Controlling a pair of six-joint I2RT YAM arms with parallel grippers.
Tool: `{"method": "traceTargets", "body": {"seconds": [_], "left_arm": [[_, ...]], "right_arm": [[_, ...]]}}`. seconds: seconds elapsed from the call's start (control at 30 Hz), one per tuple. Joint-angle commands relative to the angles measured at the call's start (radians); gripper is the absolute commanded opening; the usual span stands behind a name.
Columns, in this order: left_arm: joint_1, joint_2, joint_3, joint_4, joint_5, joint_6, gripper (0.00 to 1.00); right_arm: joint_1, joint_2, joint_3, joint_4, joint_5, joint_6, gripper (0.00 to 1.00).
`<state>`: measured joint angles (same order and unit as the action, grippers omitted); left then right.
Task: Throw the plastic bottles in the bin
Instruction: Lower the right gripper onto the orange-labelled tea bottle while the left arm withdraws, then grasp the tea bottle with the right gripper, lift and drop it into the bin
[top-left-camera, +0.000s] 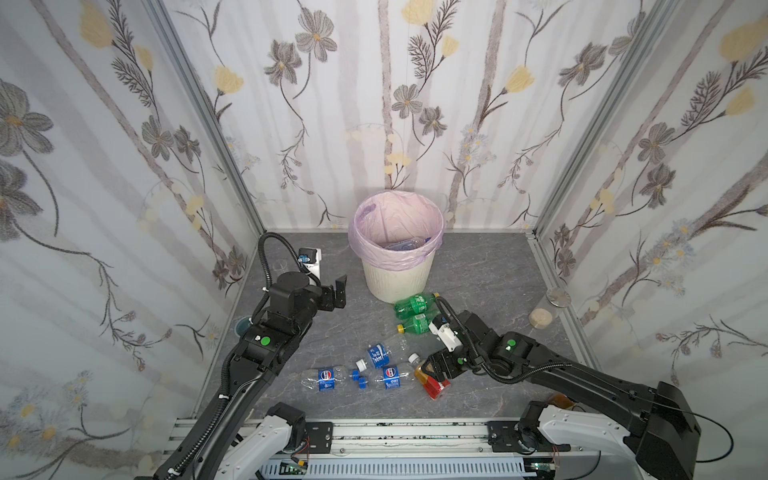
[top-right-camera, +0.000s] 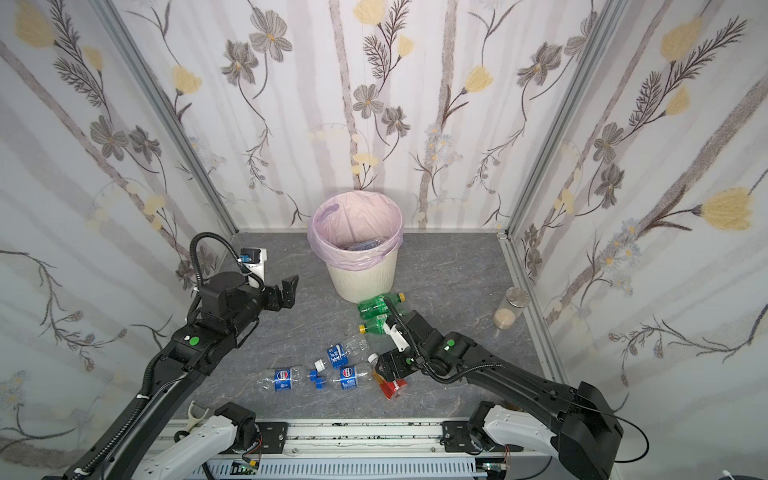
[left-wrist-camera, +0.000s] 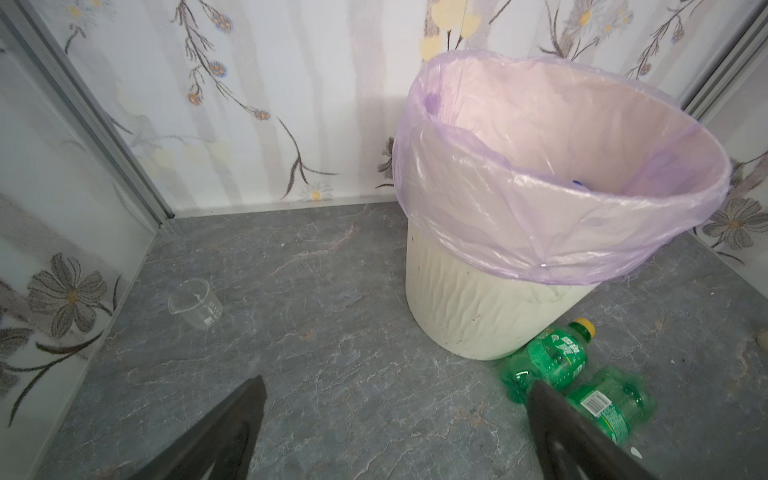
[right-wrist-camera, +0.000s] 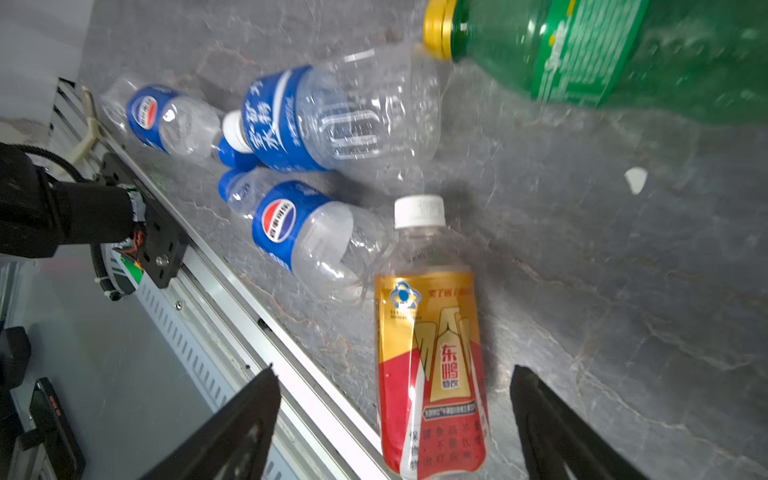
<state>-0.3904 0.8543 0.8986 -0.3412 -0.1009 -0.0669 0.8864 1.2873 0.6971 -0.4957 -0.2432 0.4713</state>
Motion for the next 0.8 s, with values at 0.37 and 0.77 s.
{"method": "traceTargets", "body": {"seconds": [0.37,0.77], "left_arm": [[0.007,0.022,-0.032,-0.015,0.038,0.006,1.0],[0.006,0.022,-0.023,-0.025,0.016,0.024,1.0]], "right_arm": [[0.031,0.171,-0.084,0.212,0.023,0.086,0.75],[0.031,0.188,-0.077,0.252,0.099,0.089,0.54]]}}
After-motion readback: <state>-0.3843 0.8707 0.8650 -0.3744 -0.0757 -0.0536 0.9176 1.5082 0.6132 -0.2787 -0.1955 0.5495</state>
